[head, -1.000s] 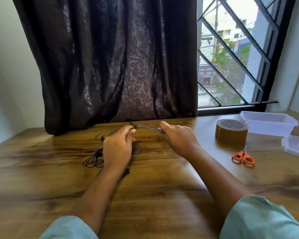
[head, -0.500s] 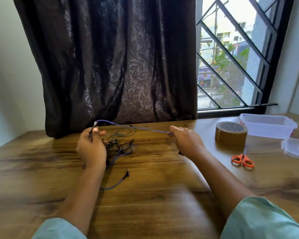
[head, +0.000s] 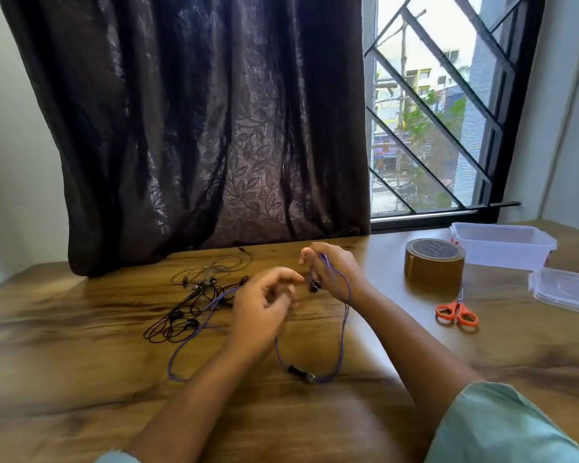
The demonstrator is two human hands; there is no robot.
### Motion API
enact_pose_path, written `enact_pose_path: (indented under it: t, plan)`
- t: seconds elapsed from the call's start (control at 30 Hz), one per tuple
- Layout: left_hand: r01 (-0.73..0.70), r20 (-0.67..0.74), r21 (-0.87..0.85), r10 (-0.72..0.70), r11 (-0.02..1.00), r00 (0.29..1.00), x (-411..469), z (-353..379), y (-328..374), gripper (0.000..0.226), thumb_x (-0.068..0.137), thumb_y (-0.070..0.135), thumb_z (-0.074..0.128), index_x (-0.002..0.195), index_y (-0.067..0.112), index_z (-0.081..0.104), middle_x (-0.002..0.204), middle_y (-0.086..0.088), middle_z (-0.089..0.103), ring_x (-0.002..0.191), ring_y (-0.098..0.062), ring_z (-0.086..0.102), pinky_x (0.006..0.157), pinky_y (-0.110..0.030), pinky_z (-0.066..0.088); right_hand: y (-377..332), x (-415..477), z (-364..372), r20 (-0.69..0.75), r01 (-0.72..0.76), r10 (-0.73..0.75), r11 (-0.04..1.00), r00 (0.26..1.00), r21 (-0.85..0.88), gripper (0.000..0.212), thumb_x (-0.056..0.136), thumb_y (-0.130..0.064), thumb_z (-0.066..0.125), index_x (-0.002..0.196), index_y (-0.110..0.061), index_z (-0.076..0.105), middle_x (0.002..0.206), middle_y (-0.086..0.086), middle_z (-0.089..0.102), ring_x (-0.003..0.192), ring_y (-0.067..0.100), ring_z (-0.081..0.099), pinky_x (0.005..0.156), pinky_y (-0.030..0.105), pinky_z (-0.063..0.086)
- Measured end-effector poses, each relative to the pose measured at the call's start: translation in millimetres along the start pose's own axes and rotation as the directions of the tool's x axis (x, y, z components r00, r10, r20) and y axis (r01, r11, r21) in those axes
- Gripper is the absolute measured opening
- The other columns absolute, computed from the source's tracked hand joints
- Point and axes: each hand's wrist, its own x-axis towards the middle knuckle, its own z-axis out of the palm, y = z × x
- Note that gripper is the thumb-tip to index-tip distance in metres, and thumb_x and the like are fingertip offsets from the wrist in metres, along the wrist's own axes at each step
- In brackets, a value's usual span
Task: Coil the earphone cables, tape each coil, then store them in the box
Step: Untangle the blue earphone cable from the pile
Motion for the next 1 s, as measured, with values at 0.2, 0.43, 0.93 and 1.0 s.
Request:
enact_pose_path:
  t: [0.2, 0.43, 0.93, 1.0]
  plan:
    - [-0.094, -0.004, 0.245, 0.098, 0.965, 0.995, 10.0, -19.2, -20.2, 0.060, 0.080, 0.026, 0.073, 0.131, 0.035, 0.044, 0.128, 0.011, 0.050, 0.118, -0.002, 0.048, 0.092, -0.018, 0.043, -7.1, -9.4, 13.7, 0.366, 0.088, -0.156, 0.977, 0.917, 0.196, 0.015, 0.097, -0.004, 0.050, 0.092, -0.012, 0.063, 0.083, 0.000, 0.068, 0.061, 0.003, 0.058, 0.053, 0.012, 0.042]
    - [-0.156, 0.213, 0.268, 0.099, 0.951, 0.972, 13.3, -33.2, -26.3, 0.013, 0.089, 0.038, 0.054, 0.098, 0.032, 0.061, 0.081, 0.013, 0.065, 0.078, 0.004, 0.059, 0.064, -0.013, 0.041, -11.3, -14.8, 11.7, 0.602, -0.266, 0.015, 0.906, 0.798, 0.330, 0.018, 0.096, -0.001, 0.047, 0.093, -0.011, 0.062, 0.084, 0.002, 0.071, 0.066, 0.012, 0.068, 0.061, 0.021, 0.056]
    - [0.153, -0.497, 0.527, 0.156, 0.836, 0.854, 26.5, -104.2, -48.9, 0.022, 0.098, 0.018, 0.045, 0.089, 0.006, 0.061, 0.077, -0.003, 0.055, 0.072, -0.021, 0.049, 0.064, -0.031, 0.032, -5.4, -2.9, -30.4, 0.332, -0.235, 0.073, 0.845, 0.941, 0.481, 0.012, 0.097, -0.011, 0.049, 0.088, -0.013, 0.056, 0.065, -0.001, 0.044, 0.037, -0.001, 0.028, 0.033, 0.009, 0.022]
    - [0.188, -0.568, 0.444, 0.113, 0.876, 0.815, 27.0, -104.5, -48.7, 0.024, 0.100, 0.020, 0.043, 0.087, 0.005, 0.058, 0.075, -0.005, 0.054, 0.072, -0.022, 0.048, 0.064, -0.032, 0.032, -3.5, -2.6, -31.1, 0.297, -0.202, 0.087, 0.901, 0.951, 0.383, 0.004, 0.094, -0.010, 0.056, 0.093, -0.012, 0.059, 0.063, -0.002, 0.048, 0.038, 0.001, 0.030, 0.035, 0.011, 0.024]
